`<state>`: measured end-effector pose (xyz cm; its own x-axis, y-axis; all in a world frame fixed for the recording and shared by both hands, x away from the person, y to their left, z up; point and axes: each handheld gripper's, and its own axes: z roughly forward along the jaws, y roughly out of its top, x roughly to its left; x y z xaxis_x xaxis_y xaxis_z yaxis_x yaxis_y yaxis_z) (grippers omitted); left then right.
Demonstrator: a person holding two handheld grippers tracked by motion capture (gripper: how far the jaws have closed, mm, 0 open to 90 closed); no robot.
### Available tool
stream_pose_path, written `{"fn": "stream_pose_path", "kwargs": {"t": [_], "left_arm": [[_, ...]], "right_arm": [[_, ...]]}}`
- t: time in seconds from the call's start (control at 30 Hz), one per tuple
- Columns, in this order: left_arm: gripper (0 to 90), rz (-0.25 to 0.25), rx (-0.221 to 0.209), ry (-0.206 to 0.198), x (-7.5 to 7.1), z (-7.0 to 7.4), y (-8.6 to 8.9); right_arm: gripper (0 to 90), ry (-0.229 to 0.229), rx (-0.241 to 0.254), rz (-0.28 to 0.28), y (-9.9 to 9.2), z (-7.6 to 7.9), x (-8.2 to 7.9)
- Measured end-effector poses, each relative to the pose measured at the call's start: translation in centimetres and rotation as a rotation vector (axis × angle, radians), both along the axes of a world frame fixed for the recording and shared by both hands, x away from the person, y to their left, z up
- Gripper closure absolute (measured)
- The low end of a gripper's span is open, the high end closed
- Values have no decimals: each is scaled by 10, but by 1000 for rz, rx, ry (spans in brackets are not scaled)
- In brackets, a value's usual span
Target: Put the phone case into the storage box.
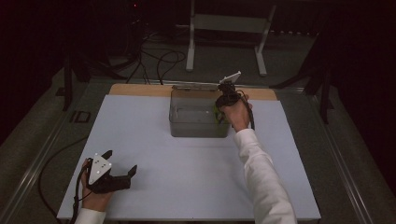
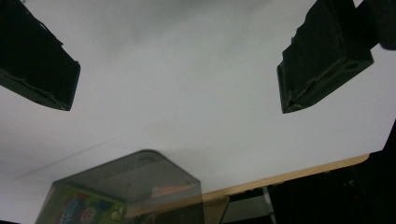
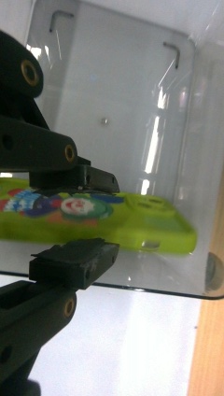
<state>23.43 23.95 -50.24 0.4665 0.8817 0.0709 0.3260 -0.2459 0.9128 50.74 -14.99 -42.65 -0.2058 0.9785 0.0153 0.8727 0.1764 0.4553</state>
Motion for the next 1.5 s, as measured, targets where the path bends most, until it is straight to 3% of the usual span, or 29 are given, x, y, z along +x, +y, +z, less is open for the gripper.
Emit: {"fn": "stream_pose_path", "kwargs": {"t": [0.2,0.4,0.7,0.93,1.33,1.37,1.5], "left_arm": [[0,-1,-2,0,0,0,0],[0,-3,4,0,1,0,-1],[0,-4,3,-1,1,0,-2],[0,-3,2,2,1,-1,-2],[0,-3,5,2,1,-1,-3],[0,-3,5,2,1,-1,-3],[0,-2,8,3,2,-1,-3]], "right_arm": [[566,-40,30,17,-5,8,-7],[418,-97,42,80,-8,12,-14],[287,-164,93,139,-13,17,-26],[200,-209,97,206,-17,19,-39],[144,-256,114,249,-22,20,-57],[137,-285,116,267,-22,20,-65],[134,-306,118,278,-22,20,-70]]}}
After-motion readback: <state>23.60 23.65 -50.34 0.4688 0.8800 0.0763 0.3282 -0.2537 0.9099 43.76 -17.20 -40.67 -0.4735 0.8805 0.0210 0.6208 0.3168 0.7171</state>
